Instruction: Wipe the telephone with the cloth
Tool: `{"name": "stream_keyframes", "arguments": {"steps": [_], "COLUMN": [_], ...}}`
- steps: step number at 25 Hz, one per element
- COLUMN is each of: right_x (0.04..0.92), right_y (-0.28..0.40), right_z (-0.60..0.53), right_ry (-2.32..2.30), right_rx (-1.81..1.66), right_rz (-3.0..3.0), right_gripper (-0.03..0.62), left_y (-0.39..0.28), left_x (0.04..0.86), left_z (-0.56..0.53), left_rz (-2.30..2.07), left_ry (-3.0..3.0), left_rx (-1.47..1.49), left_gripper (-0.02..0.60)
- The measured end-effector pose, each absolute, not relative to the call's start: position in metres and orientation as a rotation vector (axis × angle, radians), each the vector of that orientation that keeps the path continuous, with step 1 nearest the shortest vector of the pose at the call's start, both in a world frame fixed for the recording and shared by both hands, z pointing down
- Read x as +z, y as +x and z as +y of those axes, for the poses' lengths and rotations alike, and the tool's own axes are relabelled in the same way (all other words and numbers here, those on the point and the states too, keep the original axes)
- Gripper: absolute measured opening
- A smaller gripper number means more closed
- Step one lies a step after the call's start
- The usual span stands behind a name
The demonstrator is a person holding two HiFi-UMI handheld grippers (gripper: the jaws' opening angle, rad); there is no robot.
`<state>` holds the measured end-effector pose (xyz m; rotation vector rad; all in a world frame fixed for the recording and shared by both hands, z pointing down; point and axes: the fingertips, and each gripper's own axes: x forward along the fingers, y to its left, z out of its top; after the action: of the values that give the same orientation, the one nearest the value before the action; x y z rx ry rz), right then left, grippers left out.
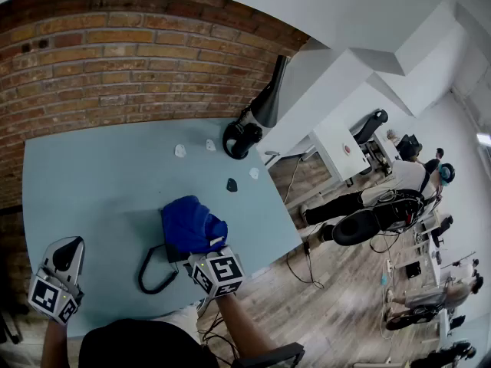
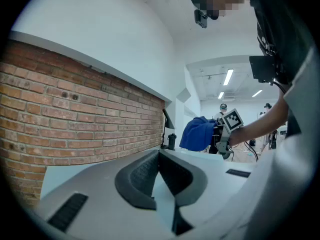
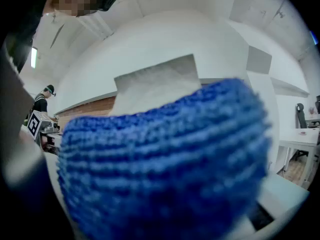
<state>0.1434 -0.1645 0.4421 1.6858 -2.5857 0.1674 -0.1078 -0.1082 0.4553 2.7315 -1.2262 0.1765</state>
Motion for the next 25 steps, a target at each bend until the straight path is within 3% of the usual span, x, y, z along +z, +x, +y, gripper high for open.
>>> {"name": "stream_keyframes", "arguments": {"steps": [17,25], "right_x": [0.544,0.607], "right_y": [0.180,0.165], "right_z": [-0.220,-0.233], "right_ry": [1.575,1.356], "right_rx": [0.058,-0.036], "right_rz": [-2.184,-2.007], "right_gripper": [0.084,0.084], "left_y": [-0.118,-0.128], "left_x": [0.476,0.481], "left_z": [-0.108,-0.104], "left_rz": [-1.282,-1.326], "left_ry": [2.643,2.596], "left_rx": [0.213,0.245], "left_gripper": [-0.009,-0.009]}}
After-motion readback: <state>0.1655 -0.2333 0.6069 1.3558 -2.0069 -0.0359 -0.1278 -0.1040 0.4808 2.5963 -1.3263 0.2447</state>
